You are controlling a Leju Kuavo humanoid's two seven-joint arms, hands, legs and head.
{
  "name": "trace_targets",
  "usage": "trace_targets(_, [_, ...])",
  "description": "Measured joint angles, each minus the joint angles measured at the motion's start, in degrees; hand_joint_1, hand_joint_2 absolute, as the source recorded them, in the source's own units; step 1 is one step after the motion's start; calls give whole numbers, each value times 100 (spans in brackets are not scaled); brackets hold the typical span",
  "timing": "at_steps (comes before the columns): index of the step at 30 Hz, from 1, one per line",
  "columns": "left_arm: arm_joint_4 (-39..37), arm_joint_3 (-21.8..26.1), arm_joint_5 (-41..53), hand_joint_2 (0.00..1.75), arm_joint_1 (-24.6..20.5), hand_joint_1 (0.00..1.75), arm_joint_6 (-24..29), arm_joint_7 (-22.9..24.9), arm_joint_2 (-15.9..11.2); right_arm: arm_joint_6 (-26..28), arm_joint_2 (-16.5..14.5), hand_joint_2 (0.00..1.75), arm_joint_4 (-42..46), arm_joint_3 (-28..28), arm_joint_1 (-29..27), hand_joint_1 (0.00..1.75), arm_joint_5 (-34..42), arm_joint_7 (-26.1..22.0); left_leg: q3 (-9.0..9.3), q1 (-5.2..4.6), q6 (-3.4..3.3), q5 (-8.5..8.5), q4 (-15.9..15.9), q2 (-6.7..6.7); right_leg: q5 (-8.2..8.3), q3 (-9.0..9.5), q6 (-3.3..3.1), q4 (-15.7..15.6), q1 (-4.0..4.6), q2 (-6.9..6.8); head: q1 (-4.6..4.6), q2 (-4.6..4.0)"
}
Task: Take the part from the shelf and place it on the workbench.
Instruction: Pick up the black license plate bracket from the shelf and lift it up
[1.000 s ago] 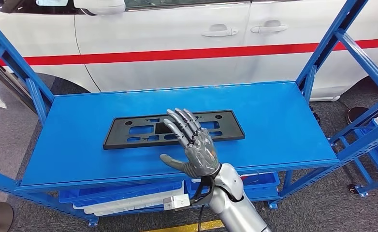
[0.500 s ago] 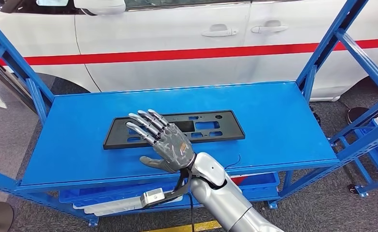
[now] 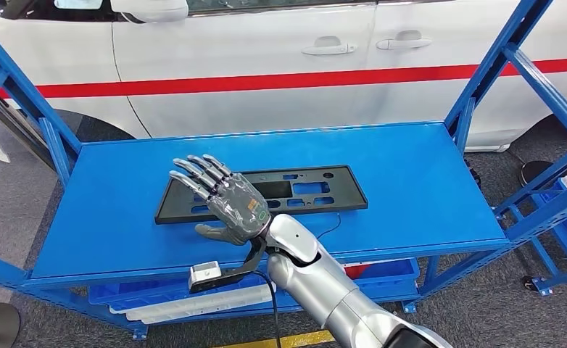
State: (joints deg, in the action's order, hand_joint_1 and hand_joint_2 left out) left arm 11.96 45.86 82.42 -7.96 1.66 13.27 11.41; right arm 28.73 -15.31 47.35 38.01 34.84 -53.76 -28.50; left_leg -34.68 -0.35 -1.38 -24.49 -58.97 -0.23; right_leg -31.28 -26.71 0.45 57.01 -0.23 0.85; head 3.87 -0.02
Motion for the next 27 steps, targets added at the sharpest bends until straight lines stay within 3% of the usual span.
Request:
trace_targets(12, [-7,36,-6,175,5,0,-1,2,-2,54,-147,175,-833,0,263,0,191,-132,0,0,0,0,0,0,0,-1,0,0,0,0,0,0])
trace_targets(27, [-7,35,4,175,4,0,-22,3,-3,68,-156,175,-1214,-2,275,0,218,-94,0,0,0,0,0,0,0,-1,0,0,0,0,0,0])
